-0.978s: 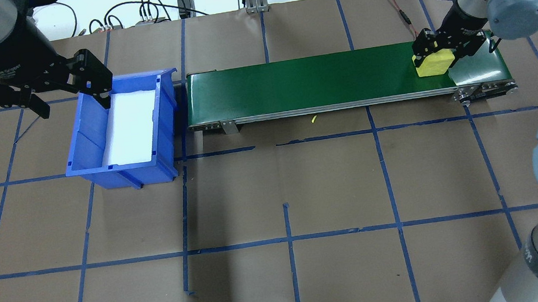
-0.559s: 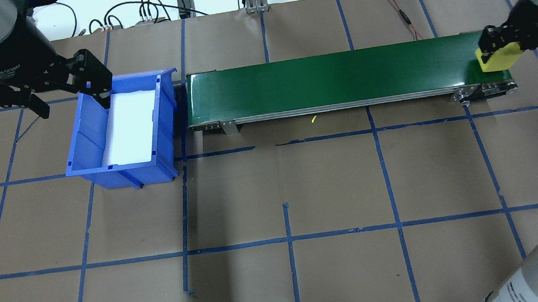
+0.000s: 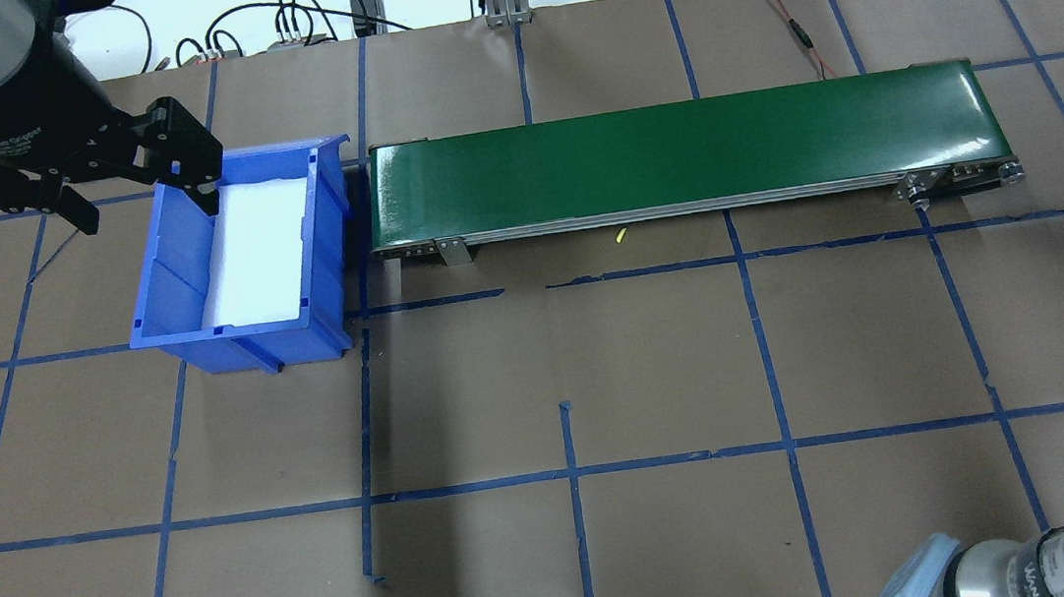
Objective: Move block left to right into plate
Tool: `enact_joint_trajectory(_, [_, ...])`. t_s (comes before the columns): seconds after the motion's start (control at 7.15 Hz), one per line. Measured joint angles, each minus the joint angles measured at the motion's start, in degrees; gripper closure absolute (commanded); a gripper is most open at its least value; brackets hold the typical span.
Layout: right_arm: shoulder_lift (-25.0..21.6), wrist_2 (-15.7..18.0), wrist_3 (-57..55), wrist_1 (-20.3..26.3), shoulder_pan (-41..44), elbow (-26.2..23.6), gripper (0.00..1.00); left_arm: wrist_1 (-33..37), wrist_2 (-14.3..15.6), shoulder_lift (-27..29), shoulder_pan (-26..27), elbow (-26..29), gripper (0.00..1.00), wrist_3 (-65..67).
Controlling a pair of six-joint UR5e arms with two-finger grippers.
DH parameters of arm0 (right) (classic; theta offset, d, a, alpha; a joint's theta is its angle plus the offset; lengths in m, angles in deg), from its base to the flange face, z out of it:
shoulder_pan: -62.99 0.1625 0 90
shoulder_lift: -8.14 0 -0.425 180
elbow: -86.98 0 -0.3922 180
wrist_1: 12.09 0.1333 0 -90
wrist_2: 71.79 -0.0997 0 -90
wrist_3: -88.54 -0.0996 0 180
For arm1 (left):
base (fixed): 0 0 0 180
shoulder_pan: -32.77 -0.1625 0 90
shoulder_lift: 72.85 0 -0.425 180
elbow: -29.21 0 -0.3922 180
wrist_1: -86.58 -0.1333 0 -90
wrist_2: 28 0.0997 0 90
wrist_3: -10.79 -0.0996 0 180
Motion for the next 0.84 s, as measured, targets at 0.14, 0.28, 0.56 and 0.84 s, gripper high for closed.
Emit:
enact_joint_trajectory(0.14, [-0.6, 1.9, 6.2, 0.3, -5.4, -2.0, 0.57, 0.0, 0.0, 0.0, 0.0, 0.0, 0.0, 0.0])
enact_joint_trajectory(0.28, [-0.9, 3.3, 10.4, 0.1, -10.1, -4.5, 0.57, 0.0, 0.1, 0.0, 0.0, 0.0, 0.0, 0.0])
enact_joint_trajectory(0.56, [-1.3, 4.7, 14.8, -2.5, -18.0, -10.0, 0.43, 0.0, 0.0, 0.0, 0.0, 0.0, 0.0, -0.1])
enact_joint_trajectory(0.84, [-1.3, 3.9, 15.6, -7.2, -20.2, -14.1, 0.24, 0.0, 0.0, 0.0, 0.0, 0.0, 0.0, -0.1])
